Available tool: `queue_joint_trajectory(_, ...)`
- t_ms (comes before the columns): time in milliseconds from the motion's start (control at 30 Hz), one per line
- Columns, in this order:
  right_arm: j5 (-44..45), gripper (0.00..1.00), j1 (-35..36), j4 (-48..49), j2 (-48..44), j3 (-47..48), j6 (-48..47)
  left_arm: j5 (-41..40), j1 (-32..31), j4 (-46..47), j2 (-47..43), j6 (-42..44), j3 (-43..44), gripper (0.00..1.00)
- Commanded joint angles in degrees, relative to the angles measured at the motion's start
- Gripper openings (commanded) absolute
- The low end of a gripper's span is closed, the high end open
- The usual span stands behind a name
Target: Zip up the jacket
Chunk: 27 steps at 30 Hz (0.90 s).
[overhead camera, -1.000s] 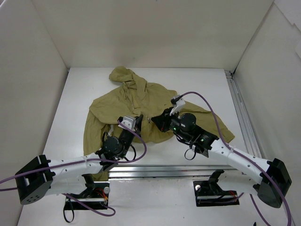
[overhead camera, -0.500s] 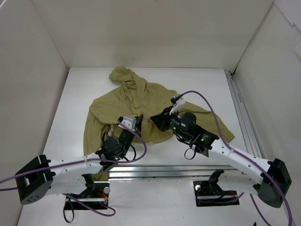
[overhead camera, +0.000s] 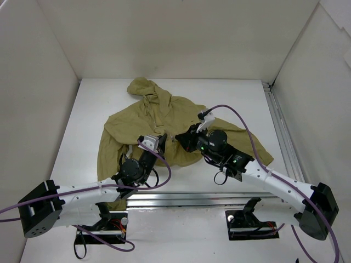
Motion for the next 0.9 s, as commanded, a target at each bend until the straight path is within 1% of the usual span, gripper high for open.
queue_joint_trajectory(0, 1.55, 0.0, 0.71, 3.29, -0.31, 3.31, 0.3, 1.52, -0.19, 4.63, -0.88, 0.54, 2.17, 0.0)
queue_joint_trajectory(133, 1.64, 0.0, 0.54, 3.02, -0.31, 3.31, 0.3, 1.96, -0.19, 4.63, -1.05, 0.54, 1.99, 0.0)
queue_joint_trajectory(167, 1.64, 0.0, 0.54, 2.94, -0.4, 3.31, 0.3, 2.3, -0.19, 4.55, -0.97, 2.54, 1.82, 0.0)
queue_joint_trajectory(667, 0.85, 0.0, 0.62, 4.78, -0.75, 2.17, 0.74, 5.2, -0.19, 2.35, -2.02, 1.68, 1.55, 0.0)
queue_joint_trajectory(800, -0.64, 0.0, 0.54, 6.36, -0.84, 1.64, 0.3, 6.35, -0.19, 1.56, -2.98, 1.68, 1.29, 0.0)
queue_joint_trajectory(867, -3.44, 0.0, 0.19, 6.98, -0.66, 1.29, 0.04, 7.14, -0.19, 0.33, -3.25, 1.68, 1.38, 0.0)
